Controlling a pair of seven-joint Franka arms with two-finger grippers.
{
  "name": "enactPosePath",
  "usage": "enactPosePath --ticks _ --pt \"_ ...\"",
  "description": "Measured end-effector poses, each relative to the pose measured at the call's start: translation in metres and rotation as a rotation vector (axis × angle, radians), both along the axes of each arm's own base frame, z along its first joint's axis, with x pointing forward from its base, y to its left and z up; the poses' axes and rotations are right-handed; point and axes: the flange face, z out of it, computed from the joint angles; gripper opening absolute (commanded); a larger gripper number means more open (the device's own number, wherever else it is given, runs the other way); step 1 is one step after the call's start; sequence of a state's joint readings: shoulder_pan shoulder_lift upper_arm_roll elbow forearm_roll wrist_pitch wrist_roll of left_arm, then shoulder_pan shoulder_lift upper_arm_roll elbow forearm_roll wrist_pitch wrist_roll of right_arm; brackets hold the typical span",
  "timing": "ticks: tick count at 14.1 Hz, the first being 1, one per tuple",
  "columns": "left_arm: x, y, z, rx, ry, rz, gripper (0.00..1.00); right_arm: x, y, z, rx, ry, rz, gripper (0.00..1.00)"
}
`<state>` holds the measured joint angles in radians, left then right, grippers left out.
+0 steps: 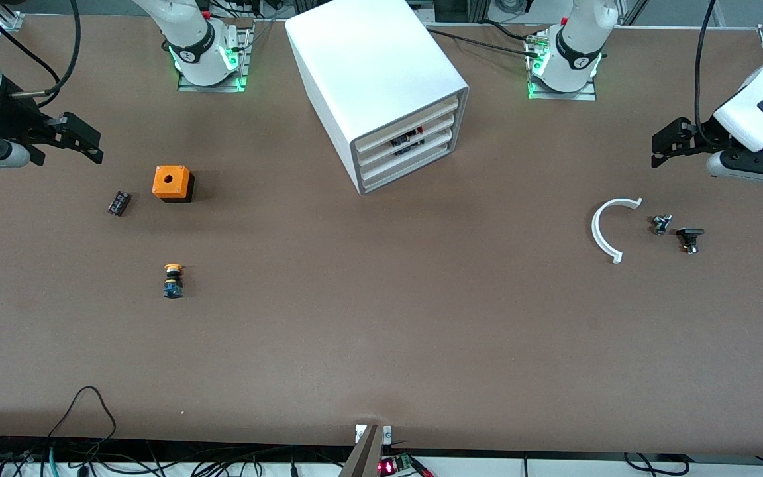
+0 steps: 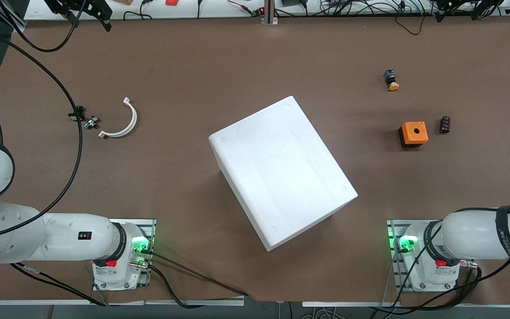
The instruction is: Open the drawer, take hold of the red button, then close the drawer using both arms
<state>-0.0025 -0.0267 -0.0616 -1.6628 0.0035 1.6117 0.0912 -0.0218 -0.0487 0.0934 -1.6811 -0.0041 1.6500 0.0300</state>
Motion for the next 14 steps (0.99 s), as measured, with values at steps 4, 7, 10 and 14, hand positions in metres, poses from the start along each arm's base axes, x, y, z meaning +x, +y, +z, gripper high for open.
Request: enactPosePath --ticks 4,7,10,14 --pt "0.0 0.0 0.0 0.0 0.0 0.0 1.0 0.0 0.0 -0.001 0.0 0.004 0.001 1.0" --pt "0.0 0.0 0.0 0.0 0.0 0.0 1.0 0.003 0.001 0.006 -0.003 -0.008 0.003 1.0" --pt "-0.001 0.0 -0.001 0.0 0.007 0.001 1.0 0.01 0.001 0.003 -0.002 0.021 0.006 1.0" --pt "-0.003 0.002 -0.003 0.002 0.032 0.003 1.0 0.025 0.018 -0.031 -0.001 0.086 0.043 1.0"
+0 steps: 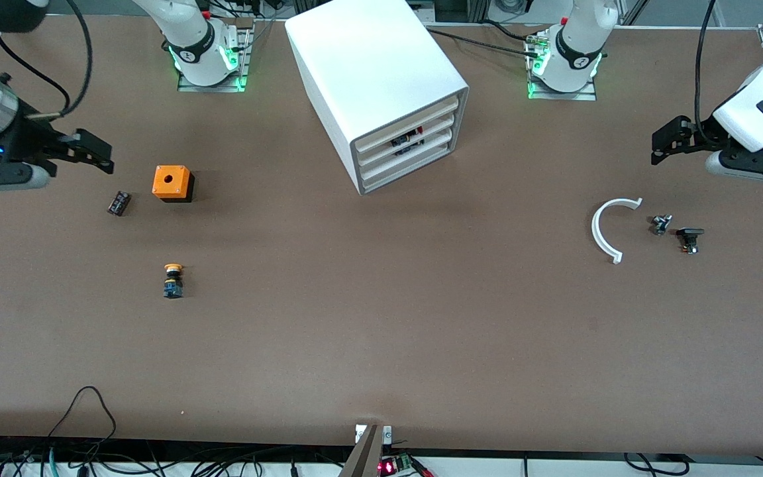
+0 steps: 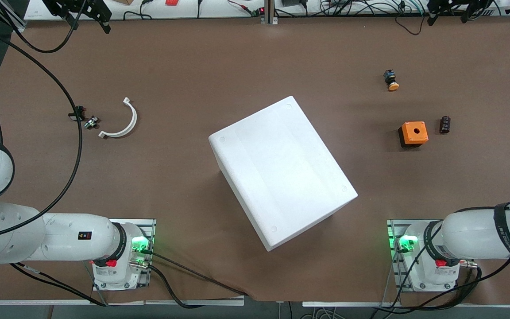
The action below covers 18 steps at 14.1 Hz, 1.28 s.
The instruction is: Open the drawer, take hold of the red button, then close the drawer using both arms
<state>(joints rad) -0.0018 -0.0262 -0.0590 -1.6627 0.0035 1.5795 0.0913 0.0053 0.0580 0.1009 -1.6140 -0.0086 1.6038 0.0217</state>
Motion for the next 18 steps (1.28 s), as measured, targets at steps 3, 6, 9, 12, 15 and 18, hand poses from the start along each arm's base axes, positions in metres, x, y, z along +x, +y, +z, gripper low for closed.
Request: enactPosePath --ticks 3,6,9,12,15,18 --pt "-0.003 0.0 -0.014 0.001 0.077 -0.003 1.0 0.011 0.016 -0.032 -0.001 0.054 0.028 1.0" --pt "0.0 -0.015 -0.037 -0.058 0.164 -0.019 1.0 0.025 0.019 -0.068 0.001 0.099 0.031 1.0" --pt "0.001 -0.037 -0.062 -0.234 0.27 -0.038 1.0 0.039 0.019 -0.101 0.007 0.126 0.028 1.0" --pt "0.011 -0.055 -0.099 -0.416 0.348 -0.13 1.0 0.046 0.033 -0.108 0.029 0.094 -0.001 1.0" --pt "0.022 -0.072 -0.139 -0.623 0.391 -0.226 1.0 0.043 0.071 -0.107 0.02 0.072 -0.082 1.0" --pt "0.024 -0.092 -0.19 -0.849 0.364 -0.28 0.99 0.036 0.122 -0.098 0.009 0.047 -0.183 1.0"
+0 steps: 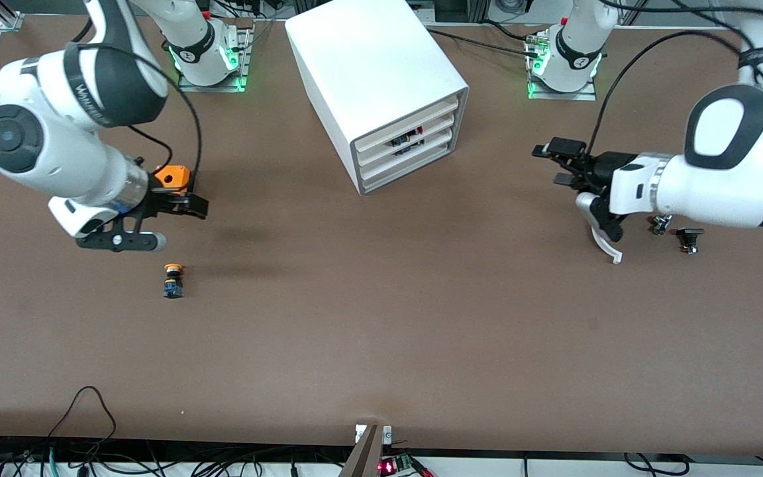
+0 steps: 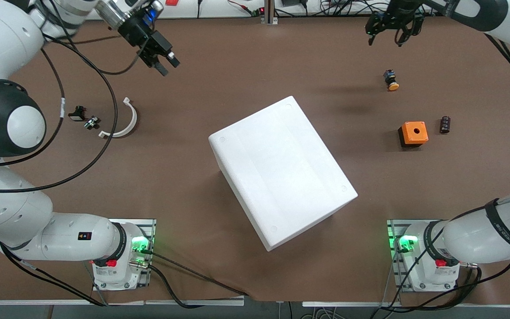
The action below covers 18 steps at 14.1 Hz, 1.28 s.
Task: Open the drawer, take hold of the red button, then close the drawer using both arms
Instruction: 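Reach the left gripper to the drawer handle while the right gripper approaches, then pull the drawer open with the left gripper while the right gripper nears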
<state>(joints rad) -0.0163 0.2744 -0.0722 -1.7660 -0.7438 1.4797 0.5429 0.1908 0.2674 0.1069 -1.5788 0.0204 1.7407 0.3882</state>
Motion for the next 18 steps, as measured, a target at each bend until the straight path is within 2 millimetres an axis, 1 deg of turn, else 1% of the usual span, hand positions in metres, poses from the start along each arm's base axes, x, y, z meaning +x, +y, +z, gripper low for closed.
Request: enactPosePath --ticks 2,4,6,7,8,9,10,11,12,13,15,16,17,18 --pt "-0.008 -0.017 -0.037 -0.119 -0.038 0.014 0.97 -0.001 0.035 0.012 0.011 -0.024 -0.078 1.0" --pt "-0.029 -0.038 -0.074 -0.209 -0.038 0.046 0.96 -0.001 0.068 0.02 0.047 -0.026 -0.155 1.0" --pt "-0.059 -0.058 -0.112 -0.293 -0.034 0.077 0.95 0.0 0.089 0.023 0.058 -0.029 -0.222 1.0" --pt "-0.077 -0.064 -0.131 -0.346 -0.031 0.098 0.92 0.001 0.096 0.023 0.061 -0.028 -0.255 1.0" --pt "-0.095 -0.067 -0.149 -0.389 -0.023 0.12 0.87 0.002 0.104 0.024 0.063 -0.028 -0.288 1.0" --pt "-0.114 -0.068 -0.165 -0.422 -0.007 0.145 0.8 0.002 0.112 0.024 0.065 -0.028 -0.32 1.0" --pt "-0.13 -0.071 -0.178 -0.443 0.014 0.164 0.76 0.001 0.121 0.026 0.067 -0.029 -0.349 1.0" --pt "-0.145 -0.074 -0.188 -0.455 0.035 0.18 0.69 0.0 0.131 0.028 0.07 -0.031 -0.377 1.0" --pt "-0.155 -0.077 -0.195 -0.455 0.05 0.189 0.62 -0.002 0.143 0.029 0.073 -0.032 -0.402 1.0" --pt "-0.163 -0.08 -0.2 -0.448 0.06 0.193 0.59 -0.004 0.155 0.03 0.076 -0.034 -0.427 1.0" --pt "-0.178 -0.09 -0.208 -0.445 0.085 0.187 0.56 -0.009 0.178 0.032 0.082 -0.035 -0.475 1.0" --pt "-0.185 -0.096 -0.212 -0.458 0.094 0.193 0.51 -0.01 0.188 0.033 0.086 -0.034 -0.499 1.0" --pt "-0.191 -0.102 -0.218 -0.475 0.097 0.197 0.38 -0.01 0.195 0.033 0.099 -0.025 -0.529 1.0" --pt "-0.197 -0.107 -0.223 -0.489 0.101 0.198 0.16 -0.009 0.201 0.034 0.117 -0.008 -0.562 1.0"
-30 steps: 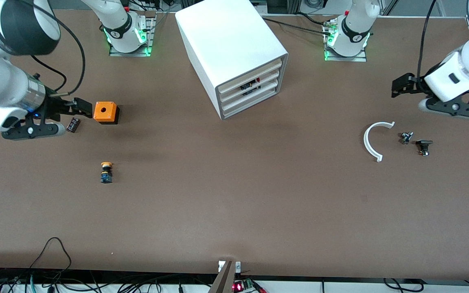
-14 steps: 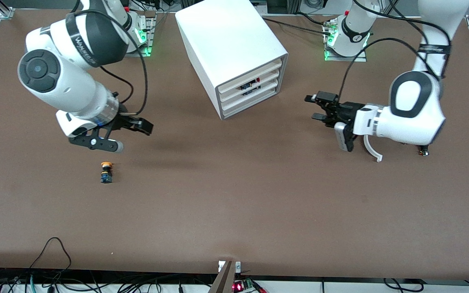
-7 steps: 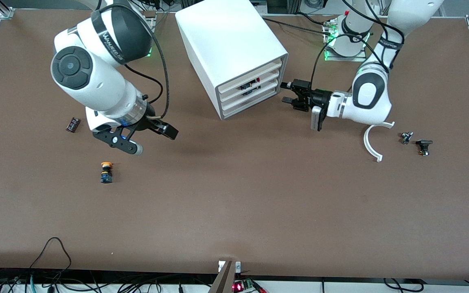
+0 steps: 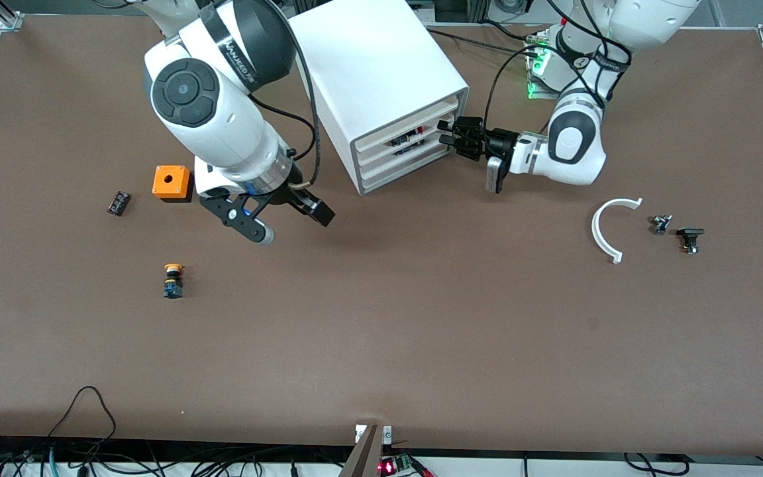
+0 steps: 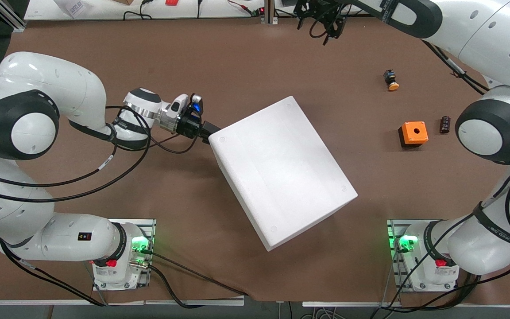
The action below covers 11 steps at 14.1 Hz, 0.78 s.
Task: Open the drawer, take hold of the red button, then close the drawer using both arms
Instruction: 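Pull the drawer open with the left gripper while the right gripper nears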
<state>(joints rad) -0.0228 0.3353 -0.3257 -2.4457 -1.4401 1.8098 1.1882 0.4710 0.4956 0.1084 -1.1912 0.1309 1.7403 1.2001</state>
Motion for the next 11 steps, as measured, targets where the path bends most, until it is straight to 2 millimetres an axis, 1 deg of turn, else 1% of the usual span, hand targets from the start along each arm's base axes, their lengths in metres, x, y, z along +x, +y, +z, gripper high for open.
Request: enactPosePath --ticks 1,3,7,9,11 --pt "-0.004 -0.003 -0.005 -0.007 0.003 -0.002 0.0 0.002 0.003 0.001 0.019 0.01 -0.033 1.0" --pt "-0.006 -0.003 -0.01 -0.012 0.008 -0.002 0.0 0.007 0.007 0.002 0.037 0.016 -0.077 1.0" --pt "-0.003 -0.002 -0.009 -0.019 -0.006 0.003 0.0 0.009 0.019 0.002 0.054 0.016 -0.145 1.0" --pt "0.009 0.005 -0.006 -0.014 -0.015 0.026 0.0 0.007 0.03 0.001 0.07 0.01 -0.191 1.0" --pt "0.033 0.021 -0.001 0.01 -0.036 0.043 0.0 0.001 0.045 -0.001 0.088 0.013 -0.244 1.0"
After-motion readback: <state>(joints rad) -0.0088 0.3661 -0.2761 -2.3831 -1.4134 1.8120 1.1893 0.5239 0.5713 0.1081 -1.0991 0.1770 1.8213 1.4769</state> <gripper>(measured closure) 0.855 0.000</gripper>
